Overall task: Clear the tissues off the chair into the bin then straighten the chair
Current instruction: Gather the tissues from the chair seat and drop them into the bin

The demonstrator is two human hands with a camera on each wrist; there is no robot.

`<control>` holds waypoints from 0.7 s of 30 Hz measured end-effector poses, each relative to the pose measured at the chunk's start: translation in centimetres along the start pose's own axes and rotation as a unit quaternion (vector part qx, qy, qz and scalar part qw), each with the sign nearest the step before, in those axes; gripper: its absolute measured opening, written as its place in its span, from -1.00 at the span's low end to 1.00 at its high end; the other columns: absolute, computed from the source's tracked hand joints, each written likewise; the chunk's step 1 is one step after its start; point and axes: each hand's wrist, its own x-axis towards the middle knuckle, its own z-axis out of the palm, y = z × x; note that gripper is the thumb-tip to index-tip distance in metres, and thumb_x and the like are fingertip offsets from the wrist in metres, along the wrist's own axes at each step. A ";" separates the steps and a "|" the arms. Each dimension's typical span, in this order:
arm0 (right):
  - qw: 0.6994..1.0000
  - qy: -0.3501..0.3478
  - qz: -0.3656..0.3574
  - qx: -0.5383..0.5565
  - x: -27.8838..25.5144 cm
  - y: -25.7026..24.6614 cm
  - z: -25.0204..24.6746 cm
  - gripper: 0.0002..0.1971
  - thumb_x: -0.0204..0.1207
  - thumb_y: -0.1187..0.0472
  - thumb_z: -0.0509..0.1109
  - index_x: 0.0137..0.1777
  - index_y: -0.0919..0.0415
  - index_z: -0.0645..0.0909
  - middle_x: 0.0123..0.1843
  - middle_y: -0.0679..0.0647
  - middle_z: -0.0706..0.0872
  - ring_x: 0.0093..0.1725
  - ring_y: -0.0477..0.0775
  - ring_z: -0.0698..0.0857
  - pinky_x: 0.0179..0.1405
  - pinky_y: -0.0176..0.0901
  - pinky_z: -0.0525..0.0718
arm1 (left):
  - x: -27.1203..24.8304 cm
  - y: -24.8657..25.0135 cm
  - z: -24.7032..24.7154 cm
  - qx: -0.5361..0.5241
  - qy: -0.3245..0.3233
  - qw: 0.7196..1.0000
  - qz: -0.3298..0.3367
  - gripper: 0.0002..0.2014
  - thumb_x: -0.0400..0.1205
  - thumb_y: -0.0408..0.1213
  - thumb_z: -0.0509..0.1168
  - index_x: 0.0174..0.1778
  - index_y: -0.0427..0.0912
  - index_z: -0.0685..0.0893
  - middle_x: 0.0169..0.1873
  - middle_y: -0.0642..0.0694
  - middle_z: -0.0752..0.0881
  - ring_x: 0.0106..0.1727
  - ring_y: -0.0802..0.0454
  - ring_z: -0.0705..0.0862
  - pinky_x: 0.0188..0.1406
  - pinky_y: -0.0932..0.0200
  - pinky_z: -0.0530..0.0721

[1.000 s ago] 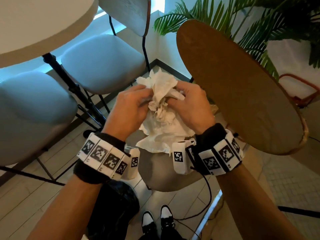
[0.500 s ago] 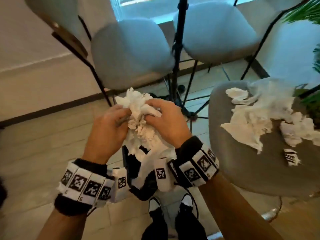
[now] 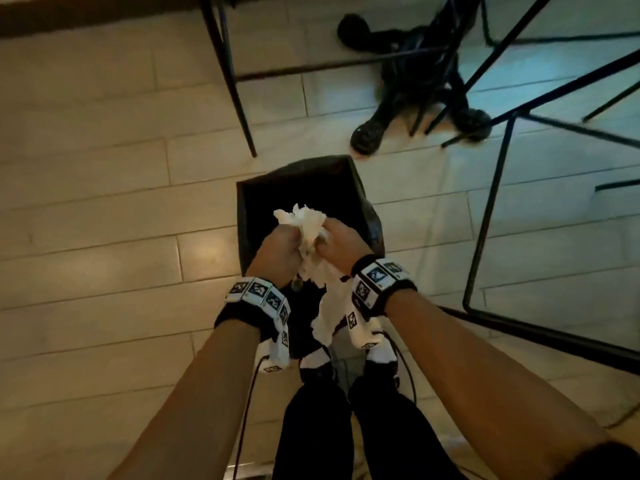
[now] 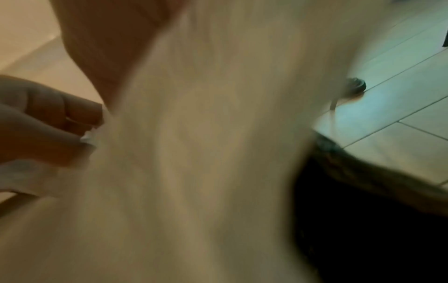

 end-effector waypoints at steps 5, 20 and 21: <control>0.990 -0.075 0.048 -0.111 5.2 4.3 3.0 -0.56 0.51 0.15 0.27 0.40 0.11 0.40 0.32 0.26 0.60 0.32 0.32 0.57 0.29 0.10 0.52 | 4.0 -5.5 4.4 0.017 -0.096 0.991 -0.091 -0.54 0.58 -0.39 0.19 0.43 -0.16 0.38 0.55 -0.33 0.21 0.55 -0.31 0.24 0.37 -0.06 0.44; 0.997 0.029 0.058 0.048 -9.1 -2.0 -7.9 -0.63 0.54 0.44 0.14 0.30 0.25 0.55 0.32 0.26 0.66 0.27 0.24 0.63 0.19 -0.02 0.61 | -6.4 5.3 -3.9 0.071 -0.126 0.986 -0.085 -0.59 0.66 -0.39 0.10 0.46 -0.18 0.35 0.58 -0.27 0.24 0.56 -0.19 0.26 0.50 0.03 0.25; 0.996 0.028 0.057 0.064 -12.0 -3.0 -9.0 -0.67 0.55 0.42 0.15 0.28 0.30 0.56 0.31 0.31 0.66 0.28 0.27 0.63 0.23 0.02 0.60 | -7.8 7.3 -4.4 0.074 -0.140 0.985 -0.069 -0.61 0.66 -0.37 0.10 0.44 -0.18 0.36 0.54 -0.26 0.30 0.53 -0.18 0.31 0.48 0.05 0.27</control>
